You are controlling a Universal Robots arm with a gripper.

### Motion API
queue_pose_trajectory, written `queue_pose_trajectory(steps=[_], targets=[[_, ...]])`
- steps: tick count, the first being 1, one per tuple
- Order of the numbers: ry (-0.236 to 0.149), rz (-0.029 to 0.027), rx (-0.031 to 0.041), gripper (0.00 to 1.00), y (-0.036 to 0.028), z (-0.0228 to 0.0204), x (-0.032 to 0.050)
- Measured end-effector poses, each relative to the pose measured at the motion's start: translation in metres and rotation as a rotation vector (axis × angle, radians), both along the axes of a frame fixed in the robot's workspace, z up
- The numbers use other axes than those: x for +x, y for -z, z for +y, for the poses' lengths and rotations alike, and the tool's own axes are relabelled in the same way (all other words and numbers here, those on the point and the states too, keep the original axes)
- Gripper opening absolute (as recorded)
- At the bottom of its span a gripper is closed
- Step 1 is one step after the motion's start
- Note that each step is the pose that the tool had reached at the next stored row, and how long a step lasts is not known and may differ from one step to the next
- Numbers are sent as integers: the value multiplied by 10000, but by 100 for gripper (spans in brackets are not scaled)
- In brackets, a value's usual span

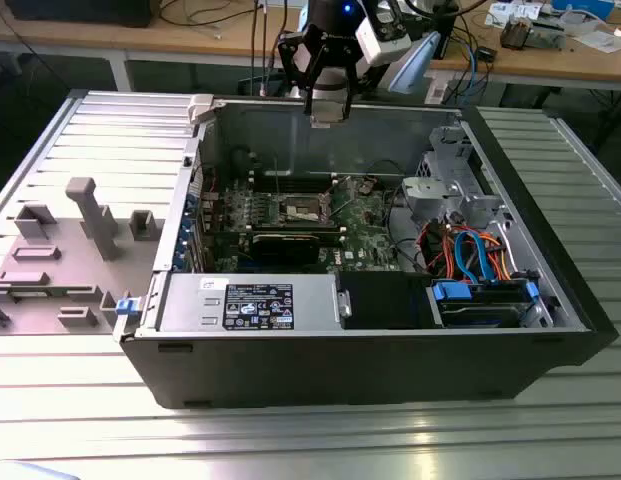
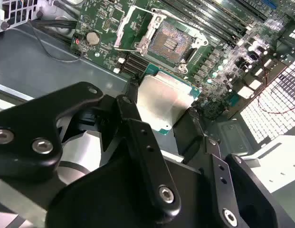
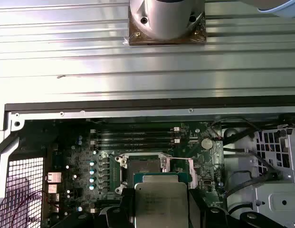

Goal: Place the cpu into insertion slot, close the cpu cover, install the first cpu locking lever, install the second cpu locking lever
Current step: 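Place the cpu into insertion slot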

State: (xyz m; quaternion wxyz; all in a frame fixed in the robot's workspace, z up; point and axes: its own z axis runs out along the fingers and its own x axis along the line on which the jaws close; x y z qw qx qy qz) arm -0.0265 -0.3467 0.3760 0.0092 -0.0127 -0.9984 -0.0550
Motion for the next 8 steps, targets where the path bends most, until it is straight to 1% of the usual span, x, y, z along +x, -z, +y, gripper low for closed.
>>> queue_pose_trajectory(steps=[8], targets=[[0,0,38,55,0,0,0]])
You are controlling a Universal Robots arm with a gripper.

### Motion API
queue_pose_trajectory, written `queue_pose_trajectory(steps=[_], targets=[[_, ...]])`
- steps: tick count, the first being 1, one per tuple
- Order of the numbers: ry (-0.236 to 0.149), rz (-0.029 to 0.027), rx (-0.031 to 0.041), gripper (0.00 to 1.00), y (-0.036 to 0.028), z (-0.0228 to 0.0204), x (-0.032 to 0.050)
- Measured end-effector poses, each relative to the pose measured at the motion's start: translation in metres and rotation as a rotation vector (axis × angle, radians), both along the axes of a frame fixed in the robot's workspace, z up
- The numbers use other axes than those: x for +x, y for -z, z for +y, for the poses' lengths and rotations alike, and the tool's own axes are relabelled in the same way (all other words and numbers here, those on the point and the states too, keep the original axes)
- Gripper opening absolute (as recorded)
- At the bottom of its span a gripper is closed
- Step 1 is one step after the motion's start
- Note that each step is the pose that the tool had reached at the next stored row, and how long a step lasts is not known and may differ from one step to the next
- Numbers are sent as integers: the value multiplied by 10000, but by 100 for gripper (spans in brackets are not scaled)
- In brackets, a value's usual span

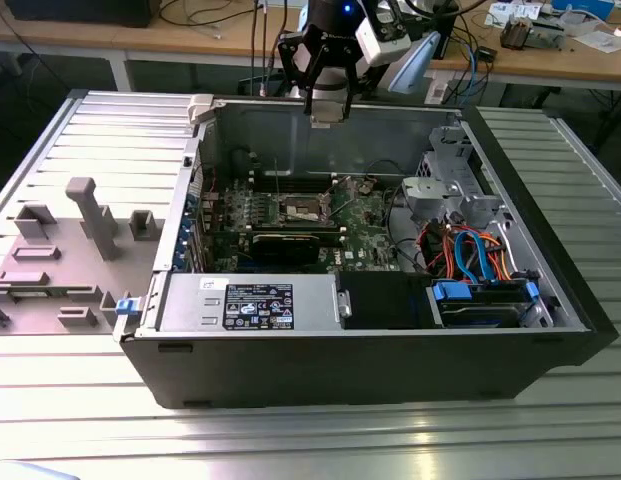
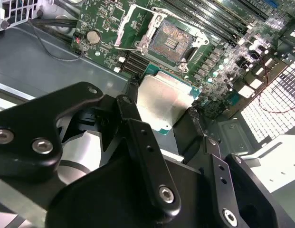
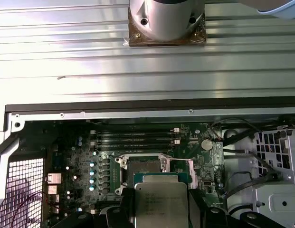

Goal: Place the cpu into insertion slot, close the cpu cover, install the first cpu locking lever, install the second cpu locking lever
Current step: 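Place the cpu into insertion slot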

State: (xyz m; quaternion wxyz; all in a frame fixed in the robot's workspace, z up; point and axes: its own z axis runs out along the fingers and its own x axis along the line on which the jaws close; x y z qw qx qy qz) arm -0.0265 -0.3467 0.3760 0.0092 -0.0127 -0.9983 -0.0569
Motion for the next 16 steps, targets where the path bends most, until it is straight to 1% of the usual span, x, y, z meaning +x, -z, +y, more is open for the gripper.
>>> queue_pose_trajectory(steps=[5,14,16], targets=[[63,1,1,55,1,-1,-4],[680,0,1,55,20,-1,-7],[885,1,0,55,25,-1,-7]])
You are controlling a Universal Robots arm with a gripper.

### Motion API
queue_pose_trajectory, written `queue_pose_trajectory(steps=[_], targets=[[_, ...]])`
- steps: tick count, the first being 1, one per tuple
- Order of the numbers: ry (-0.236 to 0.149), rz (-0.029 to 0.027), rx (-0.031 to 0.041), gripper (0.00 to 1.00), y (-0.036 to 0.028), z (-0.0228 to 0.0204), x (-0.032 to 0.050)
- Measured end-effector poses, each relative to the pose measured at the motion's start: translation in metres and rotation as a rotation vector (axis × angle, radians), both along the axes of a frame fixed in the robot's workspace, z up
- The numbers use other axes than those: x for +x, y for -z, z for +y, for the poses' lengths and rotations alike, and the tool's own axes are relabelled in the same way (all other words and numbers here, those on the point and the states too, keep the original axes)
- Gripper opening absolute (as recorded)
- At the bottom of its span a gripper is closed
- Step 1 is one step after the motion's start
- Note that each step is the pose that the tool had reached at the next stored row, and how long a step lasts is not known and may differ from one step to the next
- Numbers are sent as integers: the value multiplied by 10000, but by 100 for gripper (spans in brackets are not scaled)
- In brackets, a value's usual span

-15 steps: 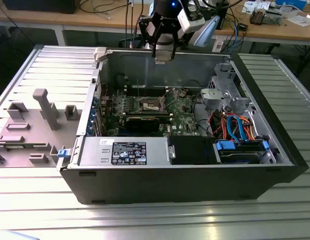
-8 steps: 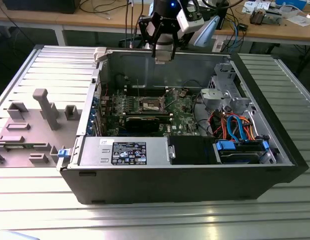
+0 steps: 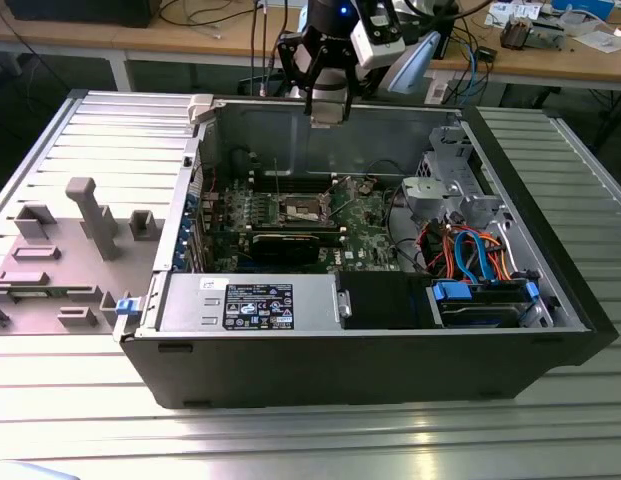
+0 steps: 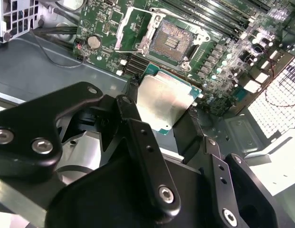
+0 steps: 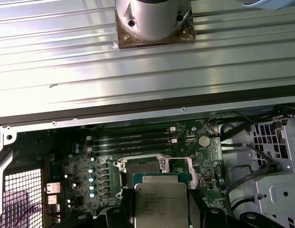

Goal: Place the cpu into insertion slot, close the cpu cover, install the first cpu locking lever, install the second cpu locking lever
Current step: 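Place the cpu into insertion slot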

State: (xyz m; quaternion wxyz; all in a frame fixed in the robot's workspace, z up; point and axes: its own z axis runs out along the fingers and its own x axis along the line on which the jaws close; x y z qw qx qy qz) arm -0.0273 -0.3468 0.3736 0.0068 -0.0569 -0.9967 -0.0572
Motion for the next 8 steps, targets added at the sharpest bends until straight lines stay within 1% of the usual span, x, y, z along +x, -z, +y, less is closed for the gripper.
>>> queue_pose_trajectory(steps=[1,2,8], targets=[[128,-1,1,55,3,0,-1],[147,-1,0,55,3,0,-2],[149,-1,1,55,3,0,-2]])
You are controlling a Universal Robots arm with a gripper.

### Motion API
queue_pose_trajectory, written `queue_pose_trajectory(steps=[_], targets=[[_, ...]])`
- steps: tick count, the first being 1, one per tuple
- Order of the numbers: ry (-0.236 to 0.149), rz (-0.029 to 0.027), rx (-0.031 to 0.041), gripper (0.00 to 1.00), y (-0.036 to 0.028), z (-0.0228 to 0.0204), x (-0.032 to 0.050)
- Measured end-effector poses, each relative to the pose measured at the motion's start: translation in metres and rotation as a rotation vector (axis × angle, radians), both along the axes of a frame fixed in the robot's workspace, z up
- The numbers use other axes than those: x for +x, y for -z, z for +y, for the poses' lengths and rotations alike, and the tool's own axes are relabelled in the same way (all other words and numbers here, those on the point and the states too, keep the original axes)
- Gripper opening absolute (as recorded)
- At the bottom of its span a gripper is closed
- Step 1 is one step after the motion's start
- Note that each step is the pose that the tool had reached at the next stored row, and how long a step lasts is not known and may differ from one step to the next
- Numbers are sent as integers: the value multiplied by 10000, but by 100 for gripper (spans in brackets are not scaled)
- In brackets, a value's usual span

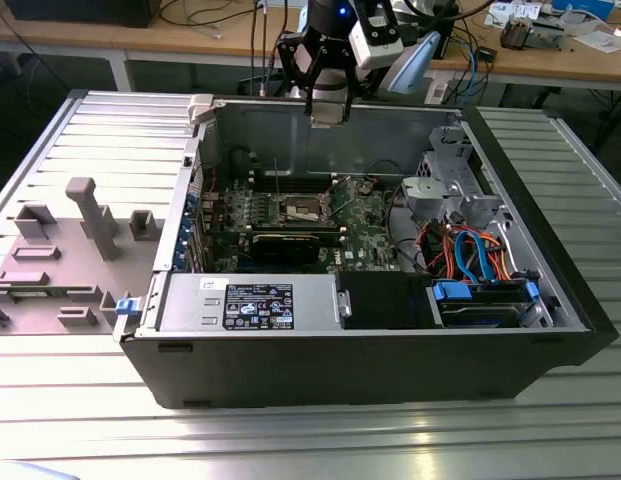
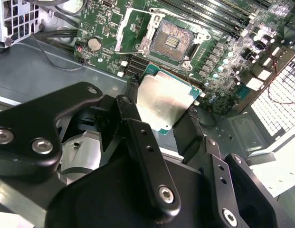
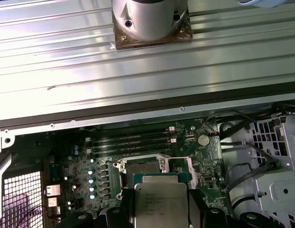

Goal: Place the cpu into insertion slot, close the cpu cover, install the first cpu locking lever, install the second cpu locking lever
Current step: 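Place the cpu into insertion slot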

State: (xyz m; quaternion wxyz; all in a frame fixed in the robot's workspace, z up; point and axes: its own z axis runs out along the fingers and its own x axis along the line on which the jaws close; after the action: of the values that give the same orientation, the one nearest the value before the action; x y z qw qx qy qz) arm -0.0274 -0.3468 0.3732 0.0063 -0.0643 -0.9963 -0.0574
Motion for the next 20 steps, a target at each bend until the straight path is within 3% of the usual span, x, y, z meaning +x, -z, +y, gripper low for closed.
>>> queue_pose_trajectory(steps=[10,20], targets=[[544,0,0,55,5,0,0],[628,0,0,55,5,0,0]])
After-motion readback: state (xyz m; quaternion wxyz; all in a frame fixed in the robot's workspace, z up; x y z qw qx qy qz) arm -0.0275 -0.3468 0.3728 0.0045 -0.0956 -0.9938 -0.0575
